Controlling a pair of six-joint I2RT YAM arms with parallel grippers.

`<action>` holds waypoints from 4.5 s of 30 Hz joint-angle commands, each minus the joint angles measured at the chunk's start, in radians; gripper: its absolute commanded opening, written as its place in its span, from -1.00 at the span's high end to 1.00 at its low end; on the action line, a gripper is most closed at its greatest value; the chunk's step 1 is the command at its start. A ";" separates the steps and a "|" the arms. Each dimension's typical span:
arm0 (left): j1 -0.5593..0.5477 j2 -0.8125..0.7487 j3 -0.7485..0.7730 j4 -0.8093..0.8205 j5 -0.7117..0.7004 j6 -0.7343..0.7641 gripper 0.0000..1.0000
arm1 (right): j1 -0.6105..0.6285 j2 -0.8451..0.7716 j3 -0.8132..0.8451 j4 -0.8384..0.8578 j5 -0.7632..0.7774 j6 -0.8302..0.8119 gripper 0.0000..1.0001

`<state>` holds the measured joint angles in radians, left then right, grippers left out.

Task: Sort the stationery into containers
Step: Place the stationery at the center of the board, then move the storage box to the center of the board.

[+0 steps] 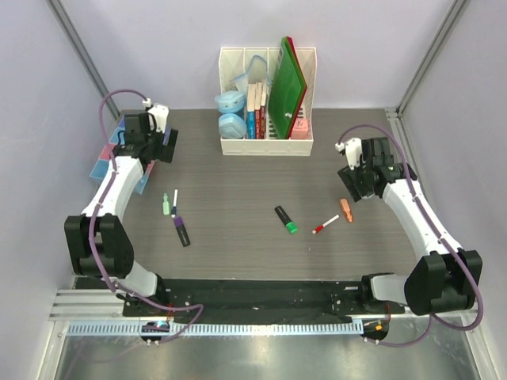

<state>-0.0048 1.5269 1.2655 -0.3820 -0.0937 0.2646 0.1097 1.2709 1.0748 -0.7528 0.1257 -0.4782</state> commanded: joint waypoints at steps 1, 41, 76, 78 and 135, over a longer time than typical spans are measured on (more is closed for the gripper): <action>0.000 0.074 0.093 0.048 -0.023 -0.033 -1.00 | -0.036 -0.034 -0.044 -0.026 -0.037 -0.057 0.88; 0.098 0.430 0.413 0.084 -0.080 0.058 -1.00 | -0.217 0.104 -0.029 0.007 -0.181 -0.137 -0.69; 0.108 0.773 0.762 0.086 -0.202 0.088 -0.99 | -0.217 -0.113 0.091 -0.066 -0.271 -0.063 -0.83; 0.101 0.786 0.765 0.088 -0.201 0.100 -1.00 | -0.217 -0.114 0.091 -0.068 -0.274 -0.063 -0.82; 0.057 0.431 0.288 -0.259 0.475 0.426 -0.60 | -0.217 -0.166 0.094 -0.125 -0.322 -0.073 -0.82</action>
<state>0.0589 2.0258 1.5711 -0.5415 0.2817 0.6464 -0.1024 1.1385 1.1408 -0.8707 -0.1791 -0.5465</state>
